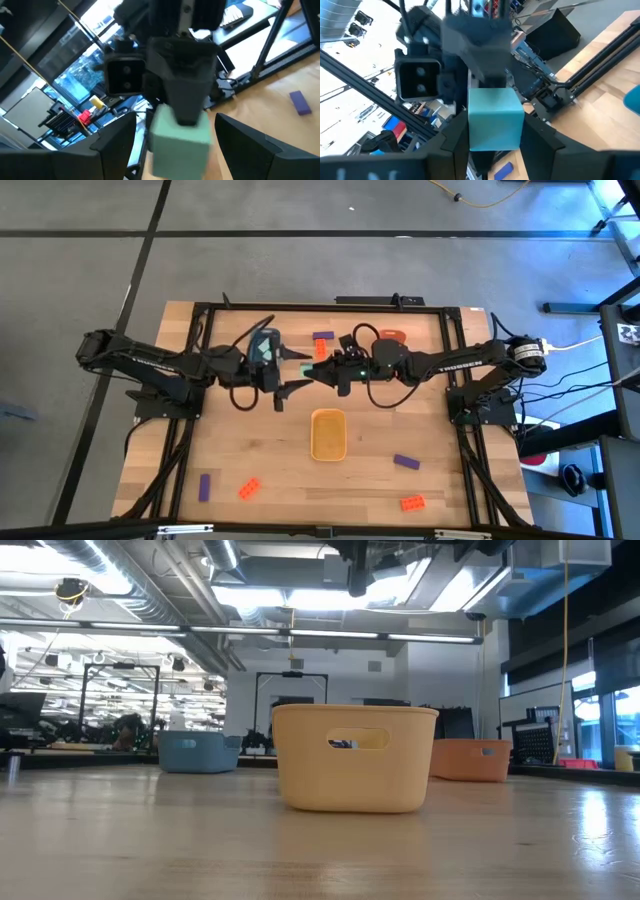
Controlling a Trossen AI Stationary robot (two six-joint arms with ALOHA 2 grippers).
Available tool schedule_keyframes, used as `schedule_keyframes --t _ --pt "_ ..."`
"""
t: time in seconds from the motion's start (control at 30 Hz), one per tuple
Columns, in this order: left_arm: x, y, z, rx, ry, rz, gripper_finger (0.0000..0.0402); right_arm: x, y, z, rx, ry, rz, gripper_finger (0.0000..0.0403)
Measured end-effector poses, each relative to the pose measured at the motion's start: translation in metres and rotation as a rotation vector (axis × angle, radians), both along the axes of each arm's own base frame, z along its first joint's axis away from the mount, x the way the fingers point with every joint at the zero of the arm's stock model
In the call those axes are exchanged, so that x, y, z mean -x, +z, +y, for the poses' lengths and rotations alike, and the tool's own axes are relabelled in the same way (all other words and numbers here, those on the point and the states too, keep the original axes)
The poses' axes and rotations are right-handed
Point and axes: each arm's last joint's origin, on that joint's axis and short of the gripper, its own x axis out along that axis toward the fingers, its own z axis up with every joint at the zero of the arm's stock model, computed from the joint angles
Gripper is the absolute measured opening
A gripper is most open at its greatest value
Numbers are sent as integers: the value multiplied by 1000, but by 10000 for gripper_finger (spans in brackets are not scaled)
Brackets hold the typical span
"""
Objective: Sort & place blocks by color
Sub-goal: Put the light blue block into the blue bin
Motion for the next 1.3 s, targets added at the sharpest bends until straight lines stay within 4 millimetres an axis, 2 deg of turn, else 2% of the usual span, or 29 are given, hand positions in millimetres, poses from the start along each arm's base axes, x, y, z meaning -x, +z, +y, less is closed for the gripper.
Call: schedule_keyframes --t 0.2,0.3,0.47,0.7,0.9,0.97,1.07,1.3 --pt "0 0 0 3 -1 -2 246 0 0 0 1 4 -1 135" --pt "0 0 0 3 -6 1 209 0 0 1 2 22 -2 135" --pt "0 -1 0 1 -9 8 125 0 1 1 1 26 -6 135" --pt "0 -1 0 7 -7 14 122 0 1 0 7 26 -7 139" --pt "8 4 2 95 26 -5 122 8 11 -5 64 17 -20 237" --pt "15 5 3 108 55 19 122 16 17 -12 70 4 -3 257" --pt "27 10 9 163 97 30 122 32 29 -21 109 -10 32 265" --pt "73 14 31 444 213 83 122 73 51 -27 229 -50 132 269"
